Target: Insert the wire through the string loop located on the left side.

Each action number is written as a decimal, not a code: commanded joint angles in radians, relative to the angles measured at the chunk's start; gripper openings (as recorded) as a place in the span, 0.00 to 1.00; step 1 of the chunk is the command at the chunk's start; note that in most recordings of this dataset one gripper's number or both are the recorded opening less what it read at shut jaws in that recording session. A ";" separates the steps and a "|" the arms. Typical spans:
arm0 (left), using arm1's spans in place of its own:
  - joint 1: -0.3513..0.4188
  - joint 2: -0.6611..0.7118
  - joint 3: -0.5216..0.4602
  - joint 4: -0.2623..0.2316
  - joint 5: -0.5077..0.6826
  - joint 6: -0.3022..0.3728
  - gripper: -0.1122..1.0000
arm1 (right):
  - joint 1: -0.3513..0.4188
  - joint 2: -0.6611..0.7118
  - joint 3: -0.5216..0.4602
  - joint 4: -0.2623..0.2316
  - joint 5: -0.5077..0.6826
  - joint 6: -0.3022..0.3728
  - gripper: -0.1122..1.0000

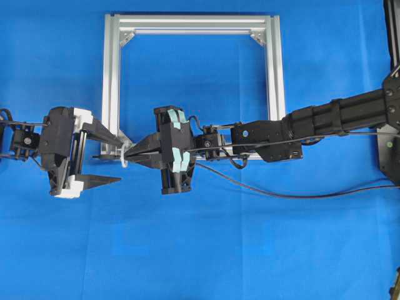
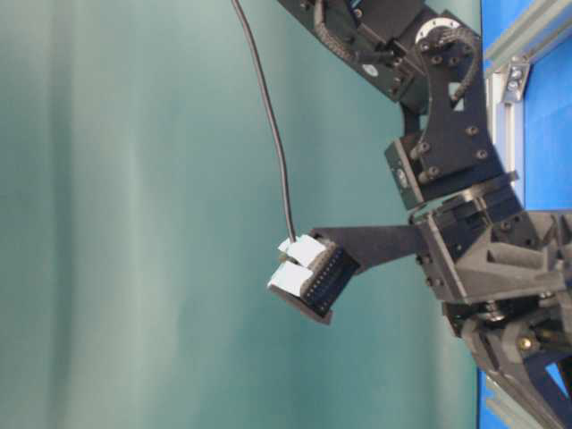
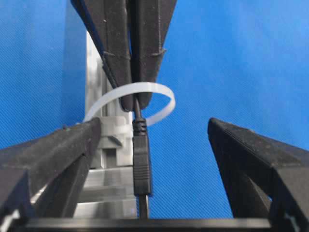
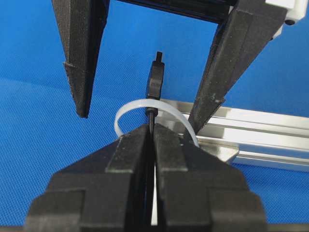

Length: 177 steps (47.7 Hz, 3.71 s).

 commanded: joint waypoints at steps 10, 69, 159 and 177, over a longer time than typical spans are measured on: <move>0.005 -0.008 -0.009 0.003 -0.006 0.002 0.90 | -0.002 -0.020 -0.014 0.002 -0.003 0.002 0.10; 0.080 -0.006 -0.031 0.003 0.092 0.000 0.15 | 0.000 -0.020 -0.012 0.000 0.040 0.006 0.54; 0.040 -1.120 0.103 0.008 0.954 -0.020 0.15 | -0.002 -0.032 -0.018 0.018 0.043 0.006 0.97; 0.040 -1.127 0.098 0.008 0.963 -0.034 0.15 | -0.002 -0.031 -0.020 0.018 0.044 0.006 0.97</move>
